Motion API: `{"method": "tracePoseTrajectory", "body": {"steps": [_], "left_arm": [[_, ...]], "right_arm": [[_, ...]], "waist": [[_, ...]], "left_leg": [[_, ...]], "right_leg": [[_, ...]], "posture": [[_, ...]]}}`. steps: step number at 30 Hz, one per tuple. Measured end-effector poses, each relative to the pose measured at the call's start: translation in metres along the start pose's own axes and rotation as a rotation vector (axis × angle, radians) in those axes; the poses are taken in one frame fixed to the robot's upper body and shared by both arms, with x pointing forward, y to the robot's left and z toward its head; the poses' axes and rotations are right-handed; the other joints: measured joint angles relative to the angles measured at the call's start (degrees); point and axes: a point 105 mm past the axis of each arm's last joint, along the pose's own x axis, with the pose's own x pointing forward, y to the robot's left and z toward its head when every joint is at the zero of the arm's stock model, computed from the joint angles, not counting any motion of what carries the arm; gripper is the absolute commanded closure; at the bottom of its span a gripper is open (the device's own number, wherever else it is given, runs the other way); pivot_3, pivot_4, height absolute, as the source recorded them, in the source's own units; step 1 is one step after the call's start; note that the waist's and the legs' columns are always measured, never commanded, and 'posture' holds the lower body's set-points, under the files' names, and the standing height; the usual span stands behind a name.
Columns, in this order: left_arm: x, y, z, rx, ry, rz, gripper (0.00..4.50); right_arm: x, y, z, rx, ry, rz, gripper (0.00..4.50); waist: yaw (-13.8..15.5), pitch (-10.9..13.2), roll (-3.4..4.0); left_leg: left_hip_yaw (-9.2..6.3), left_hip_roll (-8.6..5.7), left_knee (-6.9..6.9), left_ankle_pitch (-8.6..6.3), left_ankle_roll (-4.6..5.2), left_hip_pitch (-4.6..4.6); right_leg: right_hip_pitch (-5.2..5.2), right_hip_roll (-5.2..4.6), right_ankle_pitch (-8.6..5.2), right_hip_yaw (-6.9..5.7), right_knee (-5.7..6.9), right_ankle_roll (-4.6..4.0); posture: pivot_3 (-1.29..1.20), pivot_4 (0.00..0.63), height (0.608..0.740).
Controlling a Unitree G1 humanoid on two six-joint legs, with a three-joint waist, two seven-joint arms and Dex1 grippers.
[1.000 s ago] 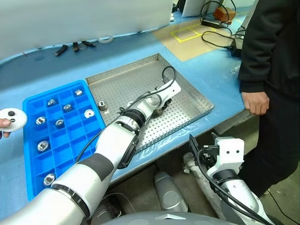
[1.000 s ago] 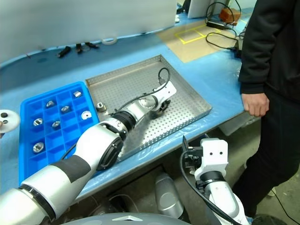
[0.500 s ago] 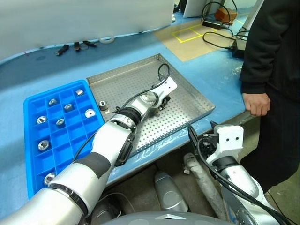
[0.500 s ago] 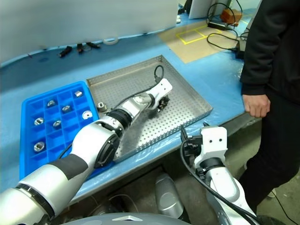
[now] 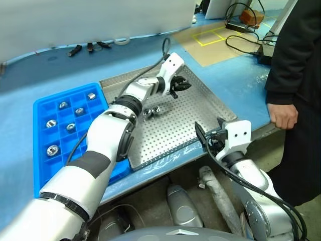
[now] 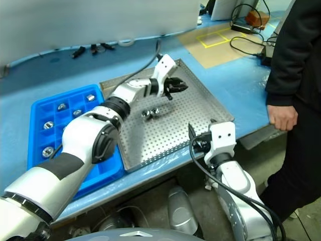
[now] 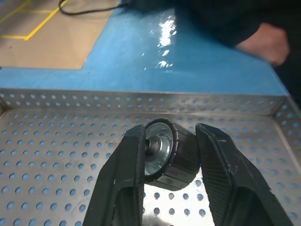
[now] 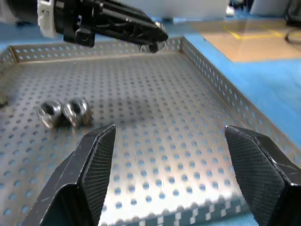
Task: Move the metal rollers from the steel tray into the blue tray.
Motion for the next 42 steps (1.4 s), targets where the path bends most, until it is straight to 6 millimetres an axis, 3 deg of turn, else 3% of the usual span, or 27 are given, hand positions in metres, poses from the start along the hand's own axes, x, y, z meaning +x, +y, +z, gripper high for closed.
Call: {"method": "tracePoseTrajectory", "body": {"steps": [4,8,10,13,15,17,19,23,27,33,36,39,42], "left_arm": [[-0.039,0.019,0.019,0.036,-0.046,-0.081,3.21],[-0.08,0.035,0.028,0.09,-0.057,-0.122,3.21],[-0.107,0.045,0.023,0.115,-0.048,-0.119,3.21],[-0.145,0.058,0.006,0.099,-0.014,-0.069,3.21],[-0.168,0.063,-0.003,0.083,-0.001,-0.018,3.21],[-0.191,0.064,-0.01,0.062,0.006,0.035,3.21],[-0.214,0.06,-0.017,0.045,0.008,0.094,3.21],[-0.243,0.041,-0.038,-0.023,0.039,0.179,3.21],[-0.243,0.013,-0.061,-0.097,0.047,0.172,3.21],[-0.223,-0.007,-0.058,-0.112,0.011,0.119,3.21],[-0.205,-0.017,-0.068,-0.147,0.024,0.055,3.21],[-0.192,-0.023,-0.077,-0.176,0.043,0.003,3.21],[-0.176,-0.026,-0.091,-0.197,0.075,-0.042,3.21]], "right_arm": [[0.021,-0.004,0.038,-0.07,-0.122,0.098,0.59],[0.039,0.009,0.054,-0.082,-0.153,0.278,0.59],[0.048,0.021,0.057,-0.087,-0.147,0.396,0.59],[0.06,0.035,0.056,-0.083,-0.132,0.523,0.59],[0.067,0.043,0.054,-0.077,-0.127,0.589,0.59],[0.074,0.054,0.056,-0.067,-0.134,0.654,0.59],[0.078,0.067,0.058,-0.053,-0.143,0.72,0.59],[0.083,0.084,0.056,-0.017,-0.14,0.797,0.59],[0.09,0.093,0.055,0.036,-0.138,0.792,0.59],[0.093,0.09,0.051,0.064,-0.098,0.72,0.59],[0.091,0.088,0.049,0.063,-0.089,0.703,0.59],[0.089,0.083,0.049,0.049,-0.088,0.683,0.59],[0.088,0.081,0.048,0.05,-0.085,0.663,0.59]], "waist": [[1.4,0.1,0.06],[4.9,0.2,0.09],[7.4,0.2,0.11],[12.2,0.3,0.14],[16.2,0.3,0.12],[20.7,0.3,0.12],[25.0,0.3,0.14],[31.3,0.3,0.12],[34.3,0.3,0.11],[35.1,0.3,0.07],[34.9,0.2,0.06],[34.8,0.2,0.05],[34.3,0.2,0.1]], "left_leg": [[-0.02,0.06,0.16,0.02,0.04,0.1],[-0.01,0.21,0.25,0.04,0.06,0.21],[-0.03,0.26,0.34,0.04,0.06,0.31],[-0.08,0.63,0.48,0.06,0.04,0.22],[-0.08,0.67,0.64,0.1,-0.02,0.1],[-0.08,0.78,0.61,0.17,-0.15,-0.05],[-0.08,0.77,0.52,0.27,-0.35,-0.06],[-0.04,0.55,0.23,0.49,-0.78,-0.12],[-0.15,0.37,-0.19,0.74,-1.34,-0.05],[-0.24,0.67,-1.54,1.83,-2.57,0.59],[-0.29,1.26,-1.93,2.33,-3.24,0.68],[-0.35,1.9,-2.57,2.91,-4.13,0.74],[-0.38,2.41,-2.59,3.07,-4.38,0.75]], "right_leg": [[0.05,0.02,0.05,0.01,0.19,-0.09],[0.01,0.1,-0.05,0.01,0.62,-0.3],[-0.01,0.12,-0.17,-0.02,1.05,-0.52],[-0.17,0.41,-0.26,-0.06,1.38,-0.82],[-0.59,0.41,-0.78,-0.09,2.23,-1.85],[-0.93,0.45,-0.98,-0.13,2.63,-2.21],[-1.17,0.46,-1.45,-0.2,3.13,-3.06],[-1.1,0.48,-1.76,-0.46,3.23,-3.71],[-1.03,0.46,-1.76,-0.42,3.12,-3.76],[-0.96,0.5,-1.3,-0.28,3.0,-2.9],[-1.15,1.31,-0.89,-0.23,2.91,-2.09],[-1.51,2.02,-0.79,-0.2,2.96,-2.32],[-1.75,2.68,-0.73,-0.13,3.09,-2.46]], "posture": [[-0.45,0.15,0.74],[-0.27,0.15,0.74],[-0.17,0.15,0.74],[-0.05,0.15,0.74],[0.03,0.15,0.74],[0.1,0.15,0.74],[0.15,0.15,0.74],[0.2,0.15,0.74],[0.21,0.15,0.74],[0.17,0.15,0.74],[0.17,0.15,0.74],[0.09,0.15,0.74],[0.06,0.15,0.74]]}}
